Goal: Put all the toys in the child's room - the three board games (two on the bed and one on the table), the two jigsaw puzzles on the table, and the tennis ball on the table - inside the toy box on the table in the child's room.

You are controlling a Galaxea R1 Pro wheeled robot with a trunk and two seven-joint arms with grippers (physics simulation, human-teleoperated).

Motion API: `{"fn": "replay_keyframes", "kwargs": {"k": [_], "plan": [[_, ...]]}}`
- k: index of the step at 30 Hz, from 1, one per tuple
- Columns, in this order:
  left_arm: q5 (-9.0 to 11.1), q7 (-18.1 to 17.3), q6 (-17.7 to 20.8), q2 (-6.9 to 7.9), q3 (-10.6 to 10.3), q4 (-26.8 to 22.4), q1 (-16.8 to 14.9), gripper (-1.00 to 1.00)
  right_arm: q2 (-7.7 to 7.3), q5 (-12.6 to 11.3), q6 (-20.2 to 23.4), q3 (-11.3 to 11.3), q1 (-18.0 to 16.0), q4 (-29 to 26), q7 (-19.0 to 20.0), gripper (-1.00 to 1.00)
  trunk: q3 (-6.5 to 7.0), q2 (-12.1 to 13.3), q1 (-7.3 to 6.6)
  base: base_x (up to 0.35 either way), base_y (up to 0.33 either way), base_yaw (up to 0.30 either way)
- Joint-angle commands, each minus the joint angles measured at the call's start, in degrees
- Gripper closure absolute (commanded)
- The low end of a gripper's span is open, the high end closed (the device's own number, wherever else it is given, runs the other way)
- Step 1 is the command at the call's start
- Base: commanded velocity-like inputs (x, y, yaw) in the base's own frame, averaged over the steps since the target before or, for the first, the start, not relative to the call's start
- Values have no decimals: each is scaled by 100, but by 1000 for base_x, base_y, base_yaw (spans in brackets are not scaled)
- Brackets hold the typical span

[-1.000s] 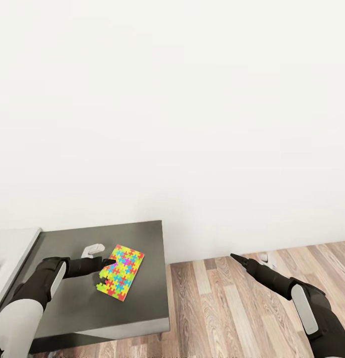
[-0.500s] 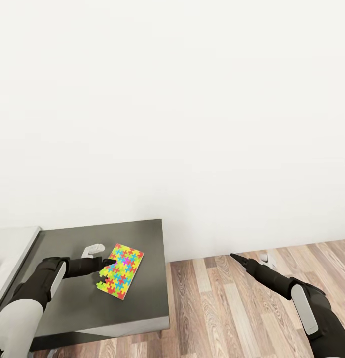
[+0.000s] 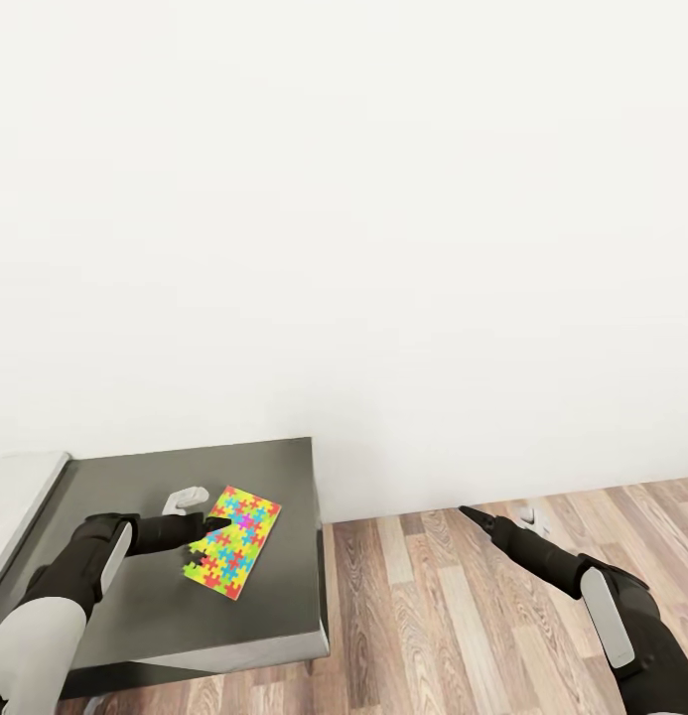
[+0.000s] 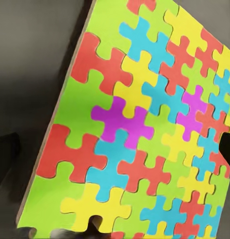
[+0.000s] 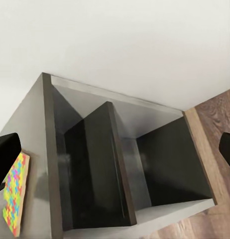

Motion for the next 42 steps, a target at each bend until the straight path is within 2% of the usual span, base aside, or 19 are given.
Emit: {"fn": "replay_keyframes", "kwargs": {"k": [1,15,17,20,21,23,27,32,42], "plan": [[-55,-50,32,-4,30,-6,-5,-100,-3,-13,38,-9,-5,-1,10,-100,-10,-10,3,0,-11,0],[-55,-50,36,-12,36,-6,-5,-100,14,-13,82,20,-5,41,-26,-100,-10,-10,3,0,-121,0],[-55,-50,36,-12,38,-6,-5,-100,18,-10,97,206,-29,143,-41,-100,-10,-10,3,0,-61,0],[-54,-50,36,-12,39,-6,-5,-100,24,-3,105,717,-174,427,-62,-100,-10,-10,3,0,-21,0],[-54,-52,36,-12,39,-7,-5,-100,28,-3,106,806,-212,489,-66,-100,-10,-10,3,0,-10,0],[-55,-72,36,-8,39,-16,-5,-100,52,-4,105,1119,-383,755,-73,-100,-10,-10,3,0,-5,0],[-55,-312,36,-6,36,-22,-5,-100,93,-16,100,1558,-623,1152,-73,-100,-10,-10,3,0,-1,0],[-55,-405,36,-11,35,-23,-5,-100,274,-18,106,1751,-687,1238,-62,-100,-10,-10,3,0,-106,0],[-55,-419,36,-11,31,-23,-5,-100,510,-21,116,1792,-765,1262,-64,-100,-10,-10,3,0,-74,0]]}}
